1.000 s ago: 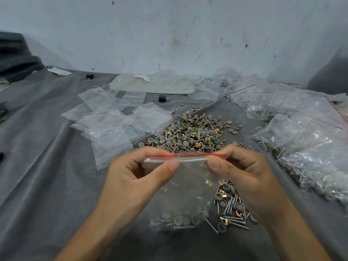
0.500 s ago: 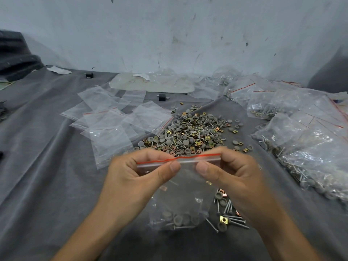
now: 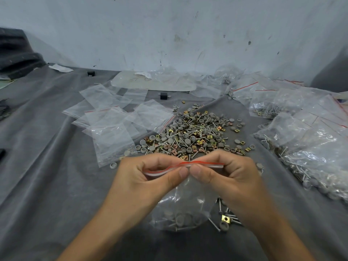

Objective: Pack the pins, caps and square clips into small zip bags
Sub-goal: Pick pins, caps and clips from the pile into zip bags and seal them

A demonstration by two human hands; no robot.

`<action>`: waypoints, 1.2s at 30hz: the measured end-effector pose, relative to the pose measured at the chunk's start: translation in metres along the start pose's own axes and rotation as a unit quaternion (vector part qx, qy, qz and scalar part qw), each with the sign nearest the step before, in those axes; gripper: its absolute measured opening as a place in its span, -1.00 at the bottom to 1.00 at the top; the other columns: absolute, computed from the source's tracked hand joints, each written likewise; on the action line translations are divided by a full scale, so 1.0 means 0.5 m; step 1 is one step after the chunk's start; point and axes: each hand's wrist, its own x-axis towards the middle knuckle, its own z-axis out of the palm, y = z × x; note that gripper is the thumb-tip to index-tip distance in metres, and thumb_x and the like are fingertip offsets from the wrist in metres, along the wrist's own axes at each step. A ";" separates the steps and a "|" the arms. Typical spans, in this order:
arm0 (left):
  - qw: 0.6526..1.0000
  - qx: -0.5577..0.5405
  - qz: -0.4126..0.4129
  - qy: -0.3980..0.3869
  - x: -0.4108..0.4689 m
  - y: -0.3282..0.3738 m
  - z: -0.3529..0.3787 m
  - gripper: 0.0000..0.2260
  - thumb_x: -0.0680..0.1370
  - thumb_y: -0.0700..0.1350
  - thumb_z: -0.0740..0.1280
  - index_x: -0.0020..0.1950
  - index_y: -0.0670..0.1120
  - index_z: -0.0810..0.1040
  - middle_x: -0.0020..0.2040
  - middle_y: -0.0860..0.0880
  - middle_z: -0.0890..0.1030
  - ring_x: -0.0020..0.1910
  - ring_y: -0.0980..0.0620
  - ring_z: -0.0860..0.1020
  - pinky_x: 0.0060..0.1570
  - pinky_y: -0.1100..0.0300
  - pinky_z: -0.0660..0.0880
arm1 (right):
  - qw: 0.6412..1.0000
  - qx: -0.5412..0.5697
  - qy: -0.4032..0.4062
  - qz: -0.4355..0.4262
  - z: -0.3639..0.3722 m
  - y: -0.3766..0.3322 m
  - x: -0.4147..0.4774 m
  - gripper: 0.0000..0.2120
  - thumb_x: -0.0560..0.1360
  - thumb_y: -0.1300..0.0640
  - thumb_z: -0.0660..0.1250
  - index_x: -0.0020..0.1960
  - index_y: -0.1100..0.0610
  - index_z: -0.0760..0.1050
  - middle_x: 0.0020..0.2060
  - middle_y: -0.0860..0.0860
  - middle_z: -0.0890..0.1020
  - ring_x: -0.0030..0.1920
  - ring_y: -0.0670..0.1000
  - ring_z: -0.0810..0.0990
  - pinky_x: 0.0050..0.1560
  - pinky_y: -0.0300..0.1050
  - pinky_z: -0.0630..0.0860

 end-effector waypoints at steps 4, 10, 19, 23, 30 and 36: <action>0.999 0.034 0.031 0.009 -0.001 -0.005 -0.005 -0.91 0.41 -0.12 0.59 -0.12 -0.01 0.76 -0.23 -0.04 0.74 -0.25 0.17 0.64 -0.22 0.35 0.54 | 1.000 -0.005 -0.016 -0.006 0.002 0.001 -0.003 -0.86 0.45 0.11 0.51 -0.01 0.12 0.72 -0.14 0.05 0.76 -0.13 -0.02 0.73 -0.13 -0.22 0.61; 0.999 0.019 0.031 0.035 0.002 0.001 -0.008 -0.87 0.32 -0.09 0.61 -0.17 -0.02 0.76 -0.25 -0.05 0.74 -0.28 0.14 0.66 -0.27 0.33 0.55 | 0.999 -0.036 -0.004 -0.024 0.001 0.001 -0.001 -0.82 0.49 0.06 0.43 0.04 0.08 0.71 -0.15 0.01 0.75 -0.15 -0.09 0.70 -0.13 -0.27 0.59; 0.997 0.022 0.061 0.036 0.006 -0.016 -0.022 -0.88 0.48 -0.05 0.45 -0.02 0.03 0.75 -0.24 0.02 0.73 -0.26 0.25 0.63 -0.22 0.44 0.49 | 0.994 -0.091 0.032 -0.046 -0.037 -0.010 -0.002 -0.94 0.47 0.06 0.49 -0.10 0.03 0.72 -0.38 0.02 0.65 -0.41 -0.16 0.51 -0.41 -0.32 0.39; 0.996 0.035 0.065 0.041 0.010 -0.019 -0.021 -0.90 0.45 -0.02 0.53 -0.05 0.11 0.76 -0.21 -0.01 0.74 -0.27 0.12 0.60 -0.27 0.28 0.48 | 0.994 -0.058 0.083 -0.038 -0.049 -0.004 0.000 -0.90 0.37 0.06 0.53 -0.24 0.09 0.69 -0.46 -0.02 0.62 -0.46 -0.18 0.46 -0.44 -0.31 0.39; 0.992 0.030 0.090 0.078 0.022 -0.046 -0.053 -0.87 0.47 0.01 0.45 -0.05 0.04 0.75 -0.26 0.04 0.70 -0.28 0.25 0.56 -0.21 0.45 0.48 | 0.997 -0.068 0.042 -0.019 -0.070 0.010 0.006 -0.78 0.55 -0.03 0.37 -0.05 0.06 0.73 -0.26 0.11 0.70 -0.30 0.10 0.62 -0.26 0.07 0.54; 0.987 0.044 0.093 0.121 0.046 -0.115 -0.102 -0.52 0.51 0.32 0.41 0.16 -0.04 0.70 -0.14 -0.05 0.73 -0.22 0.13 0.57 -0.18 0.38 0.51 | 0.979 -0.112 -0.122 0.115 -0.070 0.023 0.002 -0.61 0.39 -0.25 0.50 0.13 -0.08 0.68 0.02 0.08 0.72 -0.02 0.02 0.68 0.11 0.10 0.61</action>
